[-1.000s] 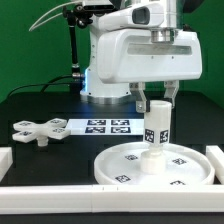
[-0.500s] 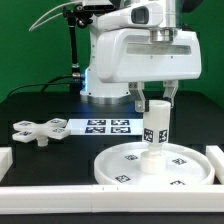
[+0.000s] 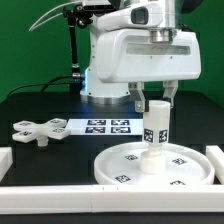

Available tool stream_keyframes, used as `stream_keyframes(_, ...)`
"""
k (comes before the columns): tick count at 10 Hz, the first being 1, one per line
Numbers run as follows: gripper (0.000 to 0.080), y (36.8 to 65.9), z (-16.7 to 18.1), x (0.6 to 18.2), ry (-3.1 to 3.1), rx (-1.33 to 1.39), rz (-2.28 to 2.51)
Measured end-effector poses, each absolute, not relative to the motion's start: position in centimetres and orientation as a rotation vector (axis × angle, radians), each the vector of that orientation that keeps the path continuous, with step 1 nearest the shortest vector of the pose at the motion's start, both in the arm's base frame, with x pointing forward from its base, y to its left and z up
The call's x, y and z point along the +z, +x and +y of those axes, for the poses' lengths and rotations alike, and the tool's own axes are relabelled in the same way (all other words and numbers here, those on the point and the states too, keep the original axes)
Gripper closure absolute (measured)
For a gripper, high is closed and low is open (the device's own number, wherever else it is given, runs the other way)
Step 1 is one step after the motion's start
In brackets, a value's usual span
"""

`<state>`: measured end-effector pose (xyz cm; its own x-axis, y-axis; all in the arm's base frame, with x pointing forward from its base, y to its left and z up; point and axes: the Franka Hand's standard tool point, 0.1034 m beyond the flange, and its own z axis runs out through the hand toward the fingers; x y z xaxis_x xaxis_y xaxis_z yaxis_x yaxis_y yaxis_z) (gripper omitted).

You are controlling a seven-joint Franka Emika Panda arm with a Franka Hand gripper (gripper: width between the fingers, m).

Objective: Assemble round table

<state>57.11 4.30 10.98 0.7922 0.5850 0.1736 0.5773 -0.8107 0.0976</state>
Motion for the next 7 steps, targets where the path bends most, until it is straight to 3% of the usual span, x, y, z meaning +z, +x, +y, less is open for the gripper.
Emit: stream_keyframes(7,0.0381,56.70,4.42,10.17,2.942,0.283,0.958)
